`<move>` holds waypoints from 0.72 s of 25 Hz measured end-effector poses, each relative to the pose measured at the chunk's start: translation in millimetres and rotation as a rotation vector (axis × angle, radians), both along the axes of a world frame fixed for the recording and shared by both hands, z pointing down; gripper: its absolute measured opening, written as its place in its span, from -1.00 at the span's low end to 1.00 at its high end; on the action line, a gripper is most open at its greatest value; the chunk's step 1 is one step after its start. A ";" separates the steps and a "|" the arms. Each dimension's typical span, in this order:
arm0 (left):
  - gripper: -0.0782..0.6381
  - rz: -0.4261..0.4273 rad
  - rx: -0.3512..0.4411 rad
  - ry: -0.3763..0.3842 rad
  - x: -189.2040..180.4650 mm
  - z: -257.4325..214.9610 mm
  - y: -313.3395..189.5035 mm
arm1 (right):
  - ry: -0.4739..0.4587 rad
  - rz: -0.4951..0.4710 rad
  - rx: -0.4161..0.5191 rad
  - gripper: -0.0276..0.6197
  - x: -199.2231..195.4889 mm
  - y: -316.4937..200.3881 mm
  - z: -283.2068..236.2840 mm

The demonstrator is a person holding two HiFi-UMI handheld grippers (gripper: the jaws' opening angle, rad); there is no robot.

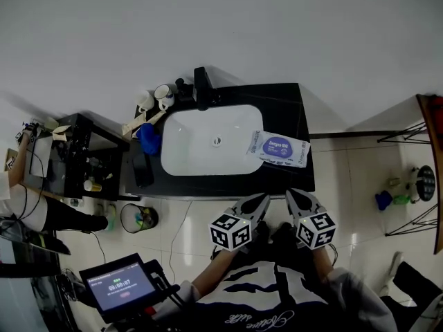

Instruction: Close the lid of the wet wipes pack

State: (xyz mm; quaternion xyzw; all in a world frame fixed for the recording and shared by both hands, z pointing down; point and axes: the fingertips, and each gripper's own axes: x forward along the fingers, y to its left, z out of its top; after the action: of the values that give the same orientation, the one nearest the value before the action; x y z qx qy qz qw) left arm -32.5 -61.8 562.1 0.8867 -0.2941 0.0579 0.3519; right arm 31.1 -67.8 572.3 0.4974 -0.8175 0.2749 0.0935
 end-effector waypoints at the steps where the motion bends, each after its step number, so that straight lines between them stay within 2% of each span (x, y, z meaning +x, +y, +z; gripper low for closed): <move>1: -0.78 0.002 0.008 -0.006 3.0 -0.8 6.3 | -0.010 0.000 0.000 -0.92 2.3 4.5 1.0; 4: -0.78 -0.013 0.031 -0.019 11.8 -6.0 25.5 | -0.050 0.002 0.013 -0.92 11.6 20.4 -2.9; 9: -0.78 -0.103 0.048 -0.012 17.4 -20.2 32.2 | -0.057 -0.058 0.030 -0.92 16.9 33.4 -17.8; 14: -0.78 -0.207 0.065 0.029 58.0 -30.7 98.0 | -0.038 -0.160 0.070 -0.92 45.4 98.6 -28.6; 18: -0.78 -0.240 0.050 0.014 78.9 -22.2 144.0 | -0.042 -0.215 0.076 -0.92 59.2 136.3 -27.8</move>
State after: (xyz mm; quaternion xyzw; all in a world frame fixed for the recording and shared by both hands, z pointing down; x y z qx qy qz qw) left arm 46.4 82.1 539.8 0.8542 -0.3969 0.0019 0.3359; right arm 90.3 68.5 544.6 0.4041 -0.8777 0.2426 0.0862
